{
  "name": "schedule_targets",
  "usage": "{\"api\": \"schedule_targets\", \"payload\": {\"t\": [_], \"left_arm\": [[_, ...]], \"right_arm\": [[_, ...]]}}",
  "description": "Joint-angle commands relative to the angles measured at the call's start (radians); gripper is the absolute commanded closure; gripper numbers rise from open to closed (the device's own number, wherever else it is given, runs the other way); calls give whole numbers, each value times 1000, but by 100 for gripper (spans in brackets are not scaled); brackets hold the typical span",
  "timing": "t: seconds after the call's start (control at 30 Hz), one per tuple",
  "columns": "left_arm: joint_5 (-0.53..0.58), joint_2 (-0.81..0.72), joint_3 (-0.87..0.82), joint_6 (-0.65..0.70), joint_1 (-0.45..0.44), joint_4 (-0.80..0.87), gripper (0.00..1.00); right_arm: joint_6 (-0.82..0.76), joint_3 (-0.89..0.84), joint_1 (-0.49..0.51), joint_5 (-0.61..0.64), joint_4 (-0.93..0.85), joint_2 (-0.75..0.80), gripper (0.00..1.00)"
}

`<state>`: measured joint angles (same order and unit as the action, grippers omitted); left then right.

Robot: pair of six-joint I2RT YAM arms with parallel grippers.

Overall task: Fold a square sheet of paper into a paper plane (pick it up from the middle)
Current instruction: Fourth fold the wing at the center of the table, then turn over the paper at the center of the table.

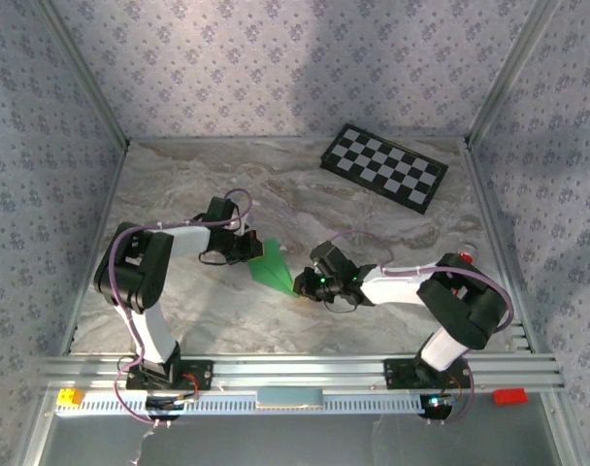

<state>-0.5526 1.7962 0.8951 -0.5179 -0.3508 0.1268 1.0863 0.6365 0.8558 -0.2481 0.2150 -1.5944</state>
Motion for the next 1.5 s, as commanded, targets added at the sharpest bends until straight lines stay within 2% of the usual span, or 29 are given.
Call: {"api": "schedule_targets", "payload": {"t": [0.0,0.07,0.57,0.8,1.47], "left_arm": [[67,10,-16,-8,7,60,98],[64,9,-15,-11,7,60,98],[56,25,2,-10,7,68,98],[60,17,9,-3,9,81,98],[57,17,9,-7,9,86,98]], "right_arm": [[52,10,16,34,-12,6,81],[56,18,18,37,-40,6,77],[97,-40,32,110,-104,81,76],[87,-36,31,48,-72,67,72],[89,-36,16,-7,-51,37,73]]}}
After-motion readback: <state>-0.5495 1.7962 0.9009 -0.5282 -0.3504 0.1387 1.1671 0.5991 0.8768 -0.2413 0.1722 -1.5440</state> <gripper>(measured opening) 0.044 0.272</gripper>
